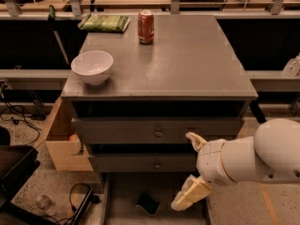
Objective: Pick sponge from bottom drawer and place on counter
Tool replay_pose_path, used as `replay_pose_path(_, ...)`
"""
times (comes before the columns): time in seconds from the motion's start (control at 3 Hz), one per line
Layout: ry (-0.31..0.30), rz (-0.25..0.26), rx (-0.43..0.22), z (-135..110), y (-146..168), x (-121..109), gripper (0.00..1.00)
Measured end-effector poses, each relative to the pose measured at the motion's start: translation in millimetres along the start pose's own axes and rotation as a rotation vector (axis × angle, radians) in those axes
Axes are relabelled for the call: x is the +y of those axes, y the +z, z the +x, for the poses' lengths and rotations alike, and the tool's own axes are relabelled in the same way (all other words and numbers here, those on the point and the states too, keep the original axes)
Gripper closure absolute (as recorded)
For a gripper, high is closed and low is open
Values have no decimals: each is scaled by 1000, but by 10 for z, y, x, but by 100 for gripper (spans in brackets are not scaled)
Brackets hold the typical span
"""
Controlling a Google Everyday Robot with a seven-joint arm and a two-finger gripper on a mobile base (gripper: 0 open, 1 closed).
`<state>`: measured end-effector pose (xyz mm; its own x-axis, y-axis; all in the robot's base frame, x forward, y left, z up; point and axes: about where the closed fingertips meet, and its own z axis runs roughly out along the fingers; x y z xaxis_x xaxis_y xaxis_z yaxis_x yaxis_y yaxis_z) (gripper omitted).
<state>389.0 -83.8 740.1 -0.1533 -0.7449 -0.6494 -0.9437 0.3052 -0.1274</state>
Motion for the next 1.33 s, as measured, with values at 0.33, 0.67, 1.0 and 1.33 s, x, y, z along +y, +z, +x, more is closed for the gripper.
replay_pose_path(0.33, 1, 4, 2, 1, -14, -11, 0)
replay_pose_path(0.67, 0, 13, 6, 30, 183, 7, 0)
replay_pose_path(1.0, 21, 32, -49, 420, 820, -47, 0)
replay_pose_path(1.33, 15, 102, -77, 937, 1246, -327, 0)
